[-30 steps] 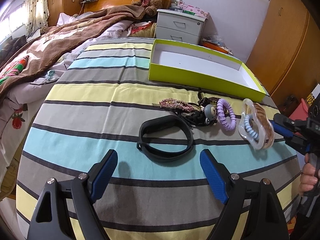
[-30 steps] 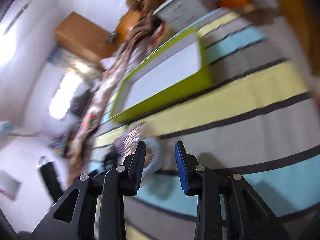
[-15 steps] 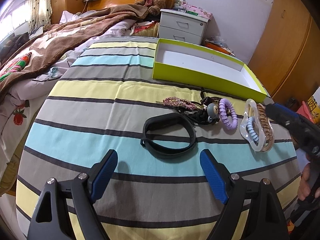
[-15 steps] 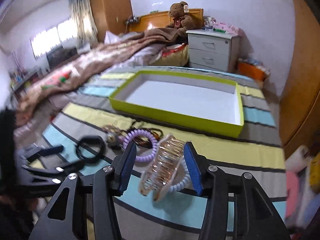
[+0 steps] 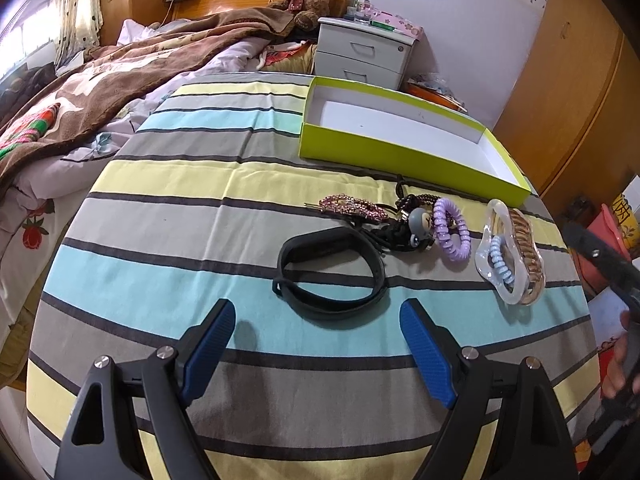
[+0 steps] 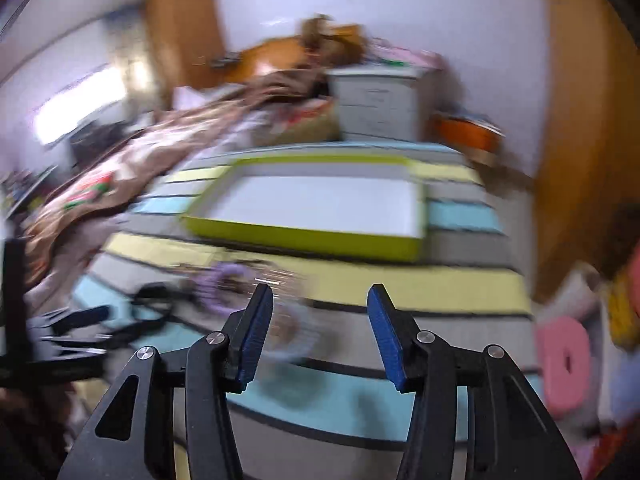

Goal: Organize jewelry
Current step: 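Lift the claw clip with the right gripper, shaking off the blue coil tie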

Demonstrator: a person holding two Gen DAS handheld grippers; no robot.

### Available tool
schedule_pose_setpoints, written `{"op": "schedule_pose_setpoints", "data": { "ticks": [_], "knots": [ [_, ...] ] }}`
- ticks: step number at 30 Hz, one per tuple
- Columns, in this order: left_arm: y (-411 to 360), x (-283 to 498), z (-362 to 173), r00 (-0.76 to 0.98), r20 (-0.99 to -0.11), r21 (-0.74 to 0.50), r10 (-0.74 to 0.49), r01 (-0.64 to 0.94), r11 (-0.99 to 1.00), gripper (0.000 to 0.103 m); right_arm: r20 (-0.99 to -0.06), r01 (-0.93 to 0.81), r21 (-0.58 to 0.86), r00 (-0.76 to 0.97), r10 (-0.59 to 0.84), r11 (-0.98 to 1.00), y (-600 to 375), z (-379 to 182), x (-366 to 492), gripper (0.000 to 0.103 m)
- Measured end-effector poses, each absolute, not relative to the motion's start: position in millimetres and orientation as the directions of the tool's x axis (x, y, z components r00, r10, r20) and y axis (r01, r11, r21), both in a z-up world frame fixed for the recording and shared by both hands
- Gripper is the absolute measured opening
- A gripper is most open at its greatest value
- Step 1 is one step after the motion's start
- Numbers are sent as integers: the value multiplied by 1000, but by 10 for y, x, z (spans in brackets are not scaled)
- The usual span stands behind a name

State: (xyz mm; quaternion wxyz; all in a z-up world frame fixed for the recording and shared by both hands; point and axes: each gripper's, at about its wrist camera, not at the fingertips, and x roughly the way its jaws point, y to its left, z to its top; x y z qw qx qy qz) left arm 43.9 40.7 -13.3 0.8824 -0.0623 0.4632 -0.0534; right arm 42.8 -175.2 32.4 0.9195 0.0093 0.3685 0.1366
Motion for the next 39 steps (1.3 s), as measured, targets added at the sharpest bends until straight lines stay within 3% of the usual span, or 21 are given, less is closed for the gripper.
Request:
{"op": "schedule_pose_setpoints", "data": {
  "ticks": [5,11,20,26,29,36,39],
  "knots": [
    [451,452,-129,559,-810,-184,-175,40,982,86,-741,-236,-12,654,150,972,-1440,142,574,50],
    [458,544,-125,546,-819,-178,-178,53,983,84,-720,-59,-21,693,26,998,-2000,113,475,50],
    [467,619,-191,498,-854,-151,-150,39,988,82,-748,49,99,663,41,994,-2647,-10,489,51],
    [429,642,-190,500,-853,-151,-148,34,988,82,-677,69,155,734,55,985,-2778,107,363,51],
    [421,653,-191,505,-850,-159,-150,26,987,82,-631,-27,185,763,140,982,-2684,165,244,51],
    [401,650,-200,513,-846,-147,-144,37,989,82,-679,-233,70,701,218,970,-2162,89,262,51],
    [385,651,-203,514,-847,-138,-139,40,990,83,-705,-253,34,680,202,967,-2064,15,342,43]
  ]
}}
